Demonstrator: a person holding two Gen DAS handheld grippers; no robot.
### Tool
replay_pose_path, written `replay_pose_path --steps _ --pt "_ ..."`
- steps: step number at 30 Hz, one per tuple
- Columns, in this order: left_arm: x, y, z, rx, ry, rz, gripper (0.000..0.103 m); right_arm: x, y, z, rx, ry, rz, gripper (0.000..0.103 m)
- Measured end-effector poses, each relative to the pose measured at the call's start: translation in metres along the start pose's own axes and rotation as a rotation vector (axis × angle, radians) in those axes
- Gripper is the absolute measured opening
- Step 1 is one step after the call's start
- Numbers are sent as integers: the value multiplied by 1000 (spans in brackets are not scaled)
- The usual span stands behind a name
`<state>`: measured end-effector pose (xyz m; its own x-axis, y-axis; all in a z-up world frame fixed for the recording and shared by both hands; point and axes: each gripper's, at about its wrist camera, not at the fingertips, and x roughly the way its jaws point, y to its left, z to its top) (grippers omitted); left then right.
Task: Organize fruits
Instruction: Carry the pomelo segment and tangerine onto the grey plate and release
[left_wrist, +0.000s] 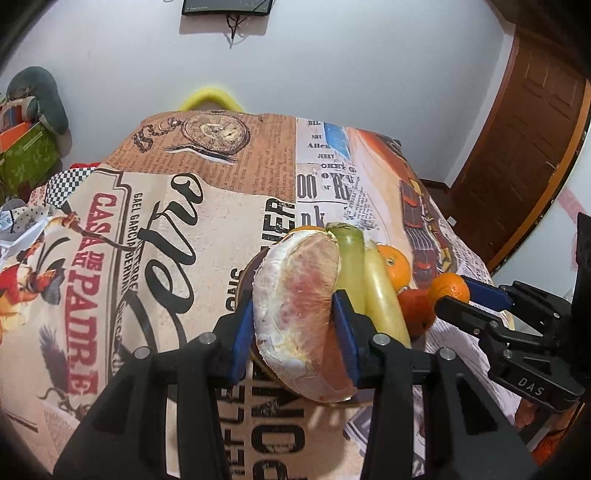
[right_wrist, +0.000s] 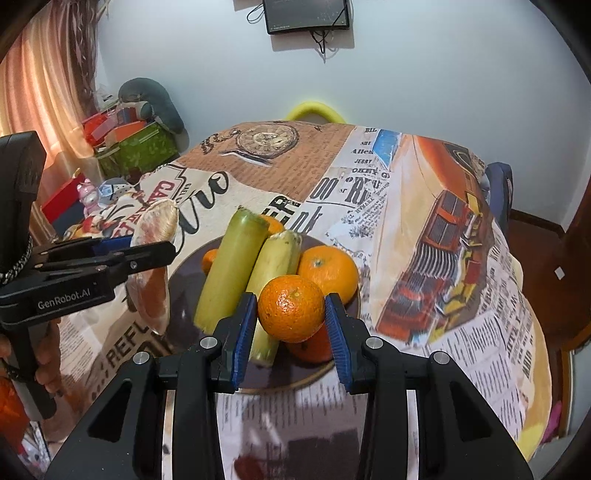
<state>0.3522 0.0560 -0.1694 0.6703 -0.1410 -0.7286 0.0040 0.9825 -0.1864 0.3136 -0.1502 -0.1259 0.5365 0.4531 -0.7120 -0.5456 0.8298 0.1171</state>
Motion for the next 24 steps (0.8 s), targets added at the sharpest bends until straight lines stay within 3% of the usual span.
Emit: replay_pose_path --steps 24 --pt "37 12 4 -35 37 -9 41 38 -10 7 0 33 6 36"
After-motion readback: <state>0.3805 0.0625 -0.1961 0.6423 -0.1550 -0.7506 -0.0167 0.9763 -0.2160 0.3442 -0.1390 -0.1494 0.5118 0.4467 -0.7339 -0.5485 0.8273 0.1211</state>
